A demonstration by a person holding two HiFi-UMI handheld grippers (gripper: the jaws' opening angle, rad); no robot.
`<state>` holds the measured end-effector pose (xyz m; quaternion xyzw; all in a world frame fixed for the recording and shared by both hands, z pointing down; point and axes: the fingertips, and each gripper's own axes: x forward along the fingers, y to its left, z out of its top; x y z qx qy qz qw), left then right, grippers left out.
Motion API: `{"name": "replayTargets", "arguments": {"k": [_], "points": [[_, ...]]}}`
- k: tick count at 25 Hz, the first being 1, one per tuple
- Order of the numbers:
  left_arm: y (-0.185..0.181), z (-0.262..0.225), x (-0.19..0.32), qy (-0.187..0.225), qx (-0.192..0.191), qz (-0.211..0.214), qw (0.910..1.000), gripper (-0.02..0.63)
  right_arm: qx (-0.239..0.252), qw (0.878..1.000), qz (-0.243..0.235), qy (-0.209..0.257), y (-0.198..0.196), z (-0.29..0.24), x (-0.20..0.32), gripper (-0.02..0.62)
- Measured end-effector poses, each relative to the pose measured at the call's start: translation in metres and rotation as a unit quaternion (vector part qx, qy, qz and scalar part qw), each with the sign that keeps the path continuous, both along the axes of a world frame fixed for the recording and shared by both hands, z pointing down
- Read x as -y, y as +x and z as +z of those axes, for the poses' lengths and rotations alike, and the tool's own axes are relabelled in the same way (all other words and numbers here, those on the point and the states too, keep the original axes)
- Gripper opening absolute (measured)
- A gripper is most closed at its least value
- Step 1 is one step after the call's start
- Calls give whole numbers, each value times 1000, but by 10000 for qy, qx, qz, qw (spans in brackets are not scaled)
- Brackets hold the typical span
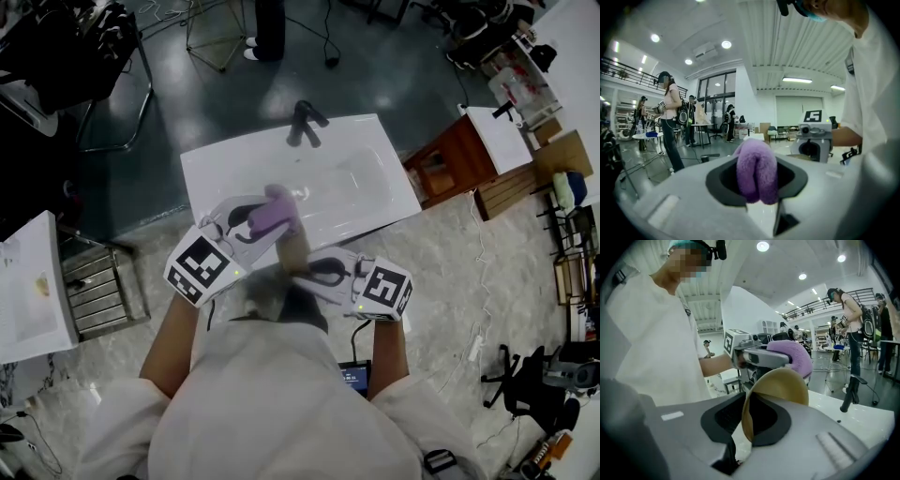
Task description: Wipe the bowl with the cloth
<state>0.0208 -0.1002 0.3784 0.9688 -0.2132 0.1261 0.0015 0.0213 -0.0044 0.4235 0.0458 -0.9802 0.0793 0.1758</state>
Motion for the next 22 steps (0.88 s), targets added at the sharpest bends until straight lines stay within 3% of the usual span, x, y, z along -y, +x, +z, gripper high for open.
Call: {"name": "replayTargets", "arguments": {"k": [5,10,22], "points": [[-4,11,0,-273,-91,244,9993,118,274,9987,-396,-161,1,-7,-14,37],[-3,16,-7,-267,53,607,9978,117,554,9958,-665,-295,9,-15,-25,40],[-4,10,-8,-76,-249,725,9970,117,2218,9727,-217,-653,24,-60,-9,35]]}}
